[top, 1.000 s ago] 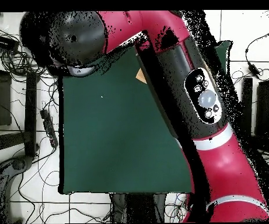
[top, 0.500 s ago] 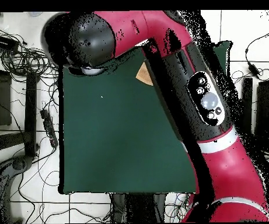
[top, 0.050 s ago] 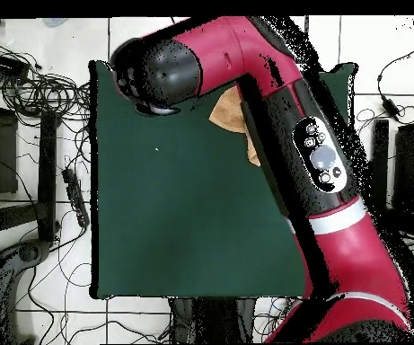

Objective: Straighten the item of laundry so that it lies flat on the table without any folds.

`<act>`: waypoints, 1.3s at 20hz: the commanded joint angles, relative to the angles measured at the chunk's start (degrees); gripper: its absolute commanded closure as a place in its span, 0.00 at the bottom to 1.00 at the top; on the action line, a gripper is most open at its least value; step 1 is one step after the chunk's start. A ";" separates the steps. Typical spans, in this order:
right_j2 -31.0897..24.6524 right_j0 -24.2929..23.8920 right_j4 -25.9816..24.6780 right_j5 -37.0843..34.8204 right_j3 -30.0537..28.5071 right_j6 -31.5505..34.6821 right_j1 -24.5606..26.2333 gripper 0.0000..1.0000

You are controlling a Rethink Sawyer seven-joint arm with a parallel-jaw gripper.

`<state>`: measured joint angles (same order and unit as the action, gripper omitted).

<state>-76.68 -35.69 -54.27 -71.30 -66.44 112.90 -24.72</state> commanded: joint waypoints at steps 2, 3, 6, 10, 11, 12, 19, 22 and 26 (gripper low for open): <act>15.47 3.56 2.26 6.81 -2.69 13.52 7.53 0.00; 15.71 3.60 2.00 7.66 -2.17 12.79 8.65 0.00; 18.08 4.64 2.95 10.26 -0.64 11.08 10.25 0.00; 20.65 5.85 4.01 12.63 1.70 9.00 12.45 0.00; 20.96 6.03 3.87 13.06 2.46 8.50 13.33 0.00; 21.97 6.48 4.70 13.77 2.87 7.93 13.53 0.00; 23.91 7.34 6.74 16.26 4.26 5.22 14.21 0.00; 24.40 7.98 7.94 15.27 6.21 1.80 13.12 0.00; 23.76 8.90 8.27 14.02 9.94 -3.18 13.25 0.00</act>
<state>-58.51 -30.08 -46.90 -55.22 -62.39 113.09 -10.96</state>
